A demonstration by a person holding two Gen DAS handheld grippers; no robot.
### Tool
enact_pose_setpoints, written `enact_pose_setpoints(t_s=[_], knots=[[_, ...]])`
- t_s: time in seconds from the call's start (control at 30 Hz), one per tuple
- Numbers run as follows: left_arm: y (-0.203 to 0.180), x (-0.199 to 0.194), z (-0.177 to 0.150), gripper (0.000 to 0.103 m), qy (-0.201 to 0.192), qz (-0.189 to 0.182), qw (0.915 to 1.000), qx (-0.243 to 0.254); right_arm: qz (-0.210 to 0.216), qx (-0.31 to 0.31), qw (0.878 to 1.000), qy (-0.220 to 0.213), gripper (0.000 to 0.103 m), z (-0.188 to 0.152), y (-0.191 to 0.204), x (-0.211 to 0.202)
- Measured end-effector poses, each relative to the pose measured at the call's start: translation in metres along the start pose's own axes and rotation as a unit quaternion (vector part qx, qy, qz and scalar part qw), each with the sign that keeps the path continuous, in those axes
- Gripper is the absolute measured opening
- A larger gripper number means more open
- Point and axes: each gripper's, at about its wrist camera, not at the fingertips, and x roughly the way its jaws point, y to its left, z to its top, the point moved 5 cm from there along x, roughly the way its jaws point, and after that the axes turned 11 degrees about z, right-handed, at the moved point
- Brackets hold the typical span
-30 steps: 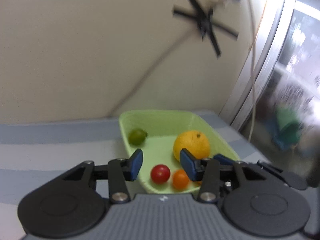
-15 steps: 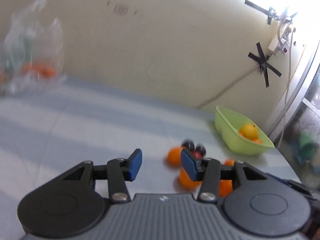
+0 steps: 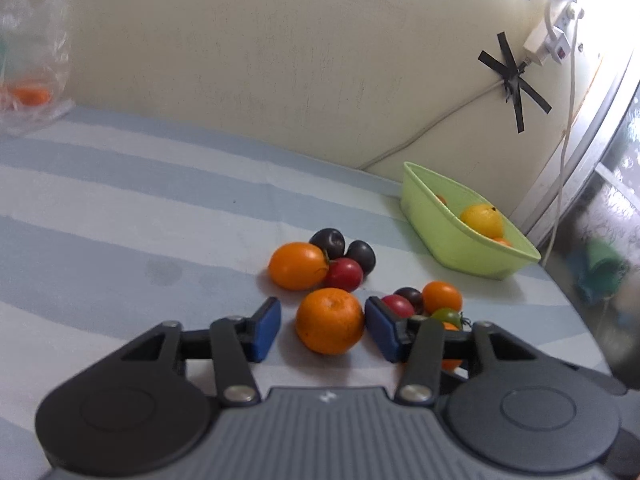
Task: Organize fruits
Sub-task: 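Grasp an orange with the left tool while the right tool grasps another orange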
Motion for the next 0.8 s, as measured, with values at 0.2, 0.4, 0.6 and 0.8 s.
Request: enact_pose_setpoints(t_s=[0.2, 0.4, 0.6, 0.8], knots=[[-0.005, -0.018, -0.010, 0.037, 0.005, -0.008, 0.9999, -0.004, 0.001, -0.008, 1.000, -0.003, 0.038, -0.003, 0.005, -0.002], [-0.017, -0.071, -0.045, 0.037, -0.011, -0.020, 0.9989, 0.041, 0.002, -0.017, 1.000, -0.011, 0.038, -0.019, 0.020, -0.036], [-0.032, -0.107, -0.082, 0.037, -0.029, -0.024, 0.9965, 0.075, 0.008, -0.002, 1.000, -0.010, 0.038, -0.055, 0.032, -0.081], [-0.037, -0.112, -0.105, 0.040, -0.024, -0.018, 0.9961, 0.084, 0.001, -0.006, 1.000, 0.000, 0.040, -0.078, 0.044, -0.095]])
